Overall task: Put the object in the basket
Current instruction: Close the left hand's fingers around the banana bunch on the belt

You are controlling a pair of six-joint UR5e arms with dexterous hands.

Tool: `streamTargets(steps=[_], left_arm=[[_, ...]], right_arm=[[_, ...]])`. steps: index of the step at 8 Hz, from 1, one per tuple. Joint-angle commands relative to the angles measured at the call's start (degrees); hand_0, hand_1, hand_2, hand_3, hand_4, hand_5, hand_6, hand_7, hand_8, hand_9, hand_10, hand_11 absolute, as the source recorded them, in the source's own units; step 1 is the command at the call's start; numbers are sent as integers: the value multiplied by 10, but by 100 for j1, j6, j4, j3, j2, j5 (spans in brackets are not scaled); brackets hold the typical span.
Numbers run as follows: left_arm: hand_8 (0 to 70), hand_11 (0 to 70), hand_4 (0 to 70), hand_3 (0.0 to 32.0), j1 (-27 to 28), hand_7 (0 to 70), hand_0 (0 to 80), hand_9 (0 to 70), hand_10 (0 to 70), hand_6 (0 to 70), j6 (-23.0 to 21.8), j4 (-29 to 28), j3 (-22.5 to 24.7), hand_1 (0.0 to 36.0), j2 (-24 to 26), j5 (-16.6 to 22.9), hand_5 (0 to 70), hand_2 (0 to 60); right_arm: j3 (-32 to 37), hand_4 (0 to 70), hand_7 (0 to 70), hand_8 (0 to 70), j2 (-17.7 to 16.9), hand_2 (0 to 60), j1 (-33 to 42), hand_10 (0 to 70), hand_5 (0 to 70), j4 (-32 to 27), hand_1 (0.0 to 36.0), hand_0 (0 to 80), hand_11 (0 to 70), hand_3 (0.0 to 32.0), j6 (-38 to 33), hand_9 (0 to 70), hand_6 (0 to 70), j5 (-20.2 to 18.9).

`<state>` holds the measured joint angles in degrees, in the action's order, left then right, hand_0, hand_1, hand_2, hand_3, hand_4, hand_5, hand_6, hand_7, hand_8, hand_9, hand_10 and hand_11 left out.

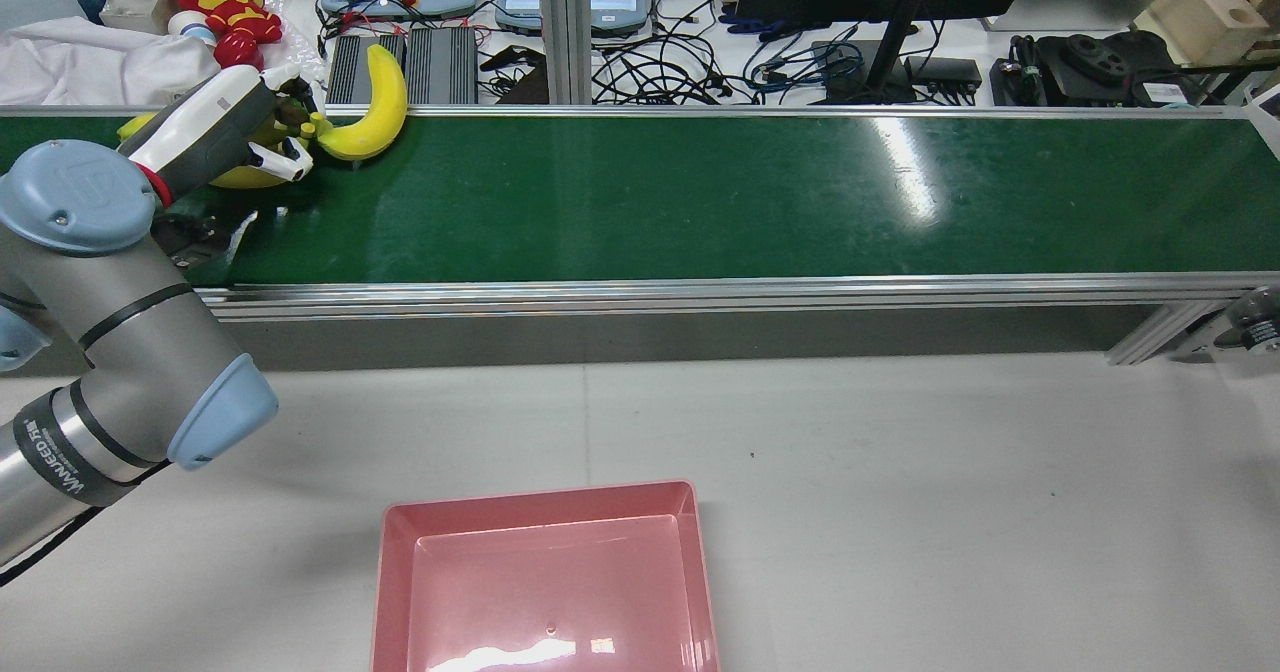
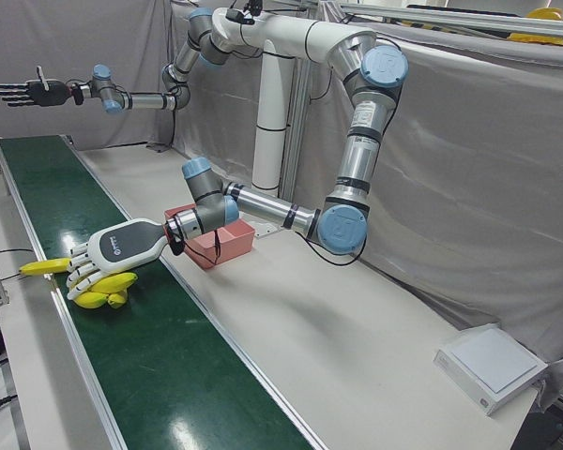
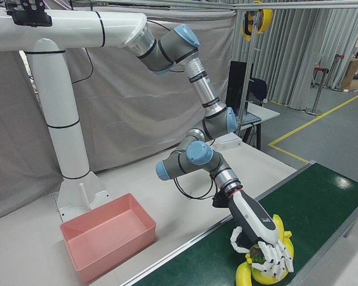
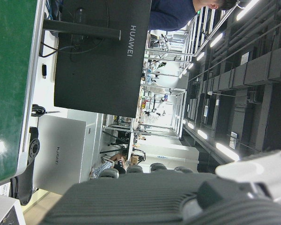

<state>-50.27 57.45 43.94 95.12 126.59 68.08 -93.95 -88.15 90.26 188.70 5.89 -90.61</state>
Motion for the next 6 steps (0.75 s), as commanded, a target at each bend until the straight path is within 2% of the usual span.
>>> streamTargets(steps=[1,2,3,4,5,6], left_arm=[[685,700,602,0,17,700,563,700,598,646,29,18,24,244,-3,-269,700,600],[700,700,598,0,-9,700,549,700,624,700,29,18,50,351,-3,-321,700,600],[700,700,601,0,-70,700,578,700,641,700,29,88,233,360,-3,-313,700,600],[700,700,634,0,-114,700,570,700,650,700,12,306,618,350,-3,-313,700,600],[700,700,646,0,-219,700,550,700,660,700,-6,639,1161,329,-3,-252,700,600],[700,700,673,0,-255,700,535,700,663,700,3,1095,1898,312,-11,-225,700,600]], right_arm=[[0,0,0,0,0,0,0,0,0,0,0,0,0,0,0,0,0,0],[0,0,0,0,0,0,0,0,0,0,0,0,0,0,0,0,0,0],[0,0,0,0,0,0,0,0,0,0,0,0,0,0,9,0,0,0],[-9,0,0,0,0,0,0,0,0,0,0,0,0,0,0,0,0,0],[-9,0,0,0,0,0,0,0,0,0,0,0,0,0,0,0,0,0],[-9,0,0,0,0,0,0,0,0,0,0,0,0,0,0,0,0,0]])
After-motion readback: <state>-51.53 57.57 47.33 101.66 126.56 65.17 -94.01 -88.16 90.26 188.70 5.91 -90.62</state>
